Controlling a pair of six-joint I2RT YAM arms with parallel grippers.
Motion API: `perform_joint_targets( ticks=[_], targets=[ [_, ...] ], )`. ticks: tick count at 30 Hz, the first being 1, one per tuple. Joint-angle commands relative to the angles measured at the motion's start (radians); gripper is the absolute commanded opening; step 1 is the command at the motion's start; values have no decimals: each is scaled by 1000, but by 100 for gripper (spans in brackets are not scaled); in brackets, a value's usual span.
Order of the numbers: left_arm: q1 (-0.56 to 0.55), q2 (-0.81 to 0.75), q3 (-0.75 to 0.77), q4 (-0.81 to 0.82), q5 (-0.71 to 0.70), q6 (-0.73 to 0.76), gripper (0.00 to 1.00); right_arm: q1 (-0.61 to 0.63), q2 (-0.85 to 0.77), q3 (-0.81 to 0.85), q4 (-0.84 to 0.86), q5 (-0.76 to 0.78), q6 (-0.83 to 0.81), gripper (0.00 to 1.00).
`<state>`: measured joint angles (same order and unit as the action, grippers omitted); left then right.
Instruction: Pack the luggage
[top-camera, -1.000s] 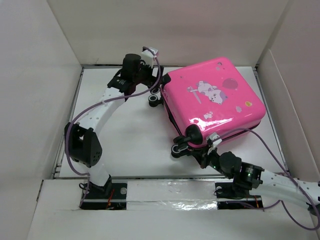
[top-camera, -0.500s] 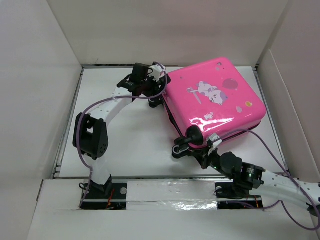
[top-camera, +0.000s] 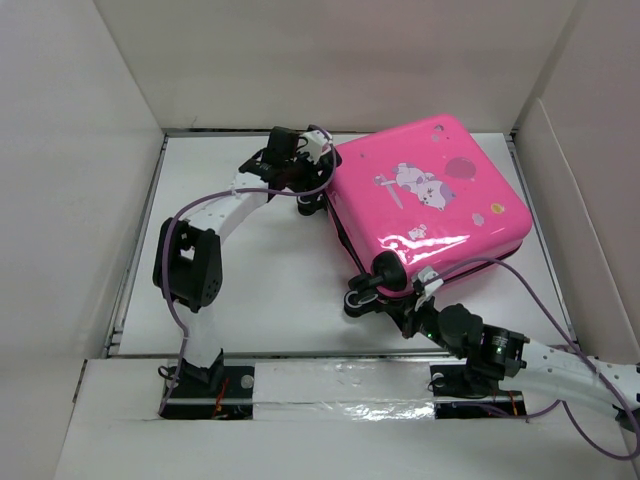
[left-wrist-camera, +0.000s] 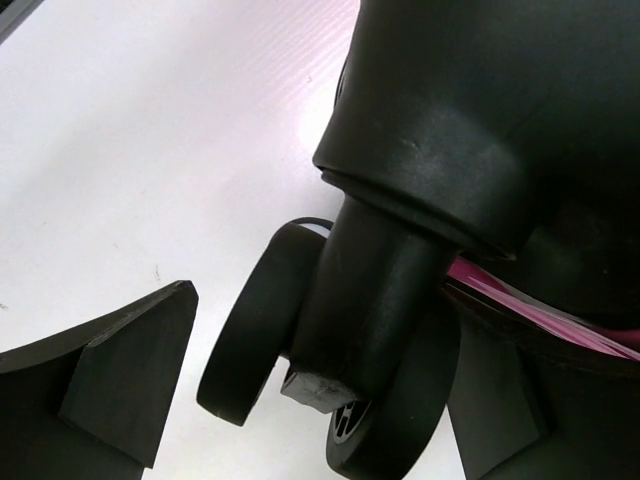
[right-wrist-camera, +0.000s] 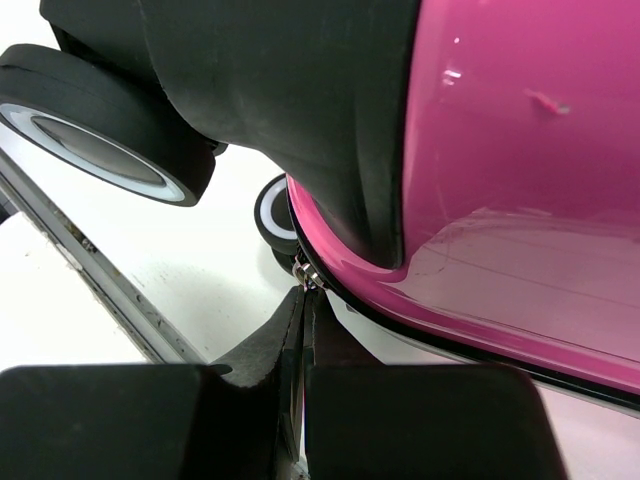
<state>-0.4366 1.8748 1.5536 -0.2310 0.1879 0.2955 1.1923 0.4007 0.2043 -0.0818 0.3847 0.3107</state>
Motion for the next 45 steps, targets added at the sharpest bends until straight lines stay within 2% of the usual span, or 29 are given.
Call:
perform_joint_targets(
  ticks=[1, 4, 6, 10, 13, 14, 16, 17, 18, 20, 24, 27, 28, 30, 31, 33, 34, 36, 37, 40, 41, 45],
  targets=[
    [-5, -45, 42, 73, -15, 24, 96, 9, 1, 40, 94, -12, 11, 0],
    [-5, -34, 54, 65, 10, 28, 96, 9, 6, 40, 99, -12, 13, 0],
    [-14, -25, 60, 62, 7, 28, 92, 9, 15, 44, 99, -12, 11, 0],
    [-34, -25, 77, 48, -1, 33, 79, 9, 27, 49, 102, -15, 11, 0],
    [-34, -49, 74, 55, -5, 31, 60, 9, 27, 41, 119, -20, 13, 0],
    [-34, -55, 71, 59, -5, 30, 48, 9, 27, 40, 120, -20, 13, 0],
    [-34, -65, 69, 61, -2, 25, 37, 9, 27, 37, 122, -23, 14, 0],
    [-34, -65, 68, 58, 2, 21, 25, 9, 26, 37, 122, -21, 13, 0],
    [-34, -65, 66, 55, 4, 16, 21, 9, 26, 37, 116, -20, 13, 0],
    [-34, -65, 51, 52, 1, 4, 0, 9, 12, 38, 105, -9, 13, 0],
    [-34, -92, -51, 122, -111, -80, 0, 0, -46, 46, 45, 39, 4, 0],
    [-34, -184, -229, 287, -178, -209, 0, -28, -98, 75, 2, 95, -16, 0],
    [-34, -257, -353, 402, -200, -295, 0, -39, -108, 86, -6, 115, -25, 0],
    [-48, -343, -497, 536, -290, -408, 0, -77, -120, 130, -36, 132, -35, 0],
    [-65, -433, -639, 658, -318, -453, 0, -91, -119, 147, -47, 143, -39, 0],
    [-85, -508, -755, 737, -390, -564, 0, -121, -108, 191, -62, 135, -51, 0],
    [-124, -564, -833, 771, -424, -581, 0, -152, -100, 213, -76, 144, -55, 0],
    [-175, -604, -880, 768, -467, -607, 0, -186, -88, 248, -102, 154, -64, 0],
    [-248, -640, -906, 754, -511, -608, 0, -221, -76, 283, -108, 158, -77, 0],
    [-377, -696, -937, 707, -626, -611, 0, -279, -59, 334, -110, 155, -113, 0],
    [-461, -706, -944, 696, -643, -621, 0, -319, -53, 342, -108, 154, -120, 0],
    [-651, -714, -966, 683, -700, -708, 0, -410, -4, 325, -15, 120, -139, 0]
  ],
)
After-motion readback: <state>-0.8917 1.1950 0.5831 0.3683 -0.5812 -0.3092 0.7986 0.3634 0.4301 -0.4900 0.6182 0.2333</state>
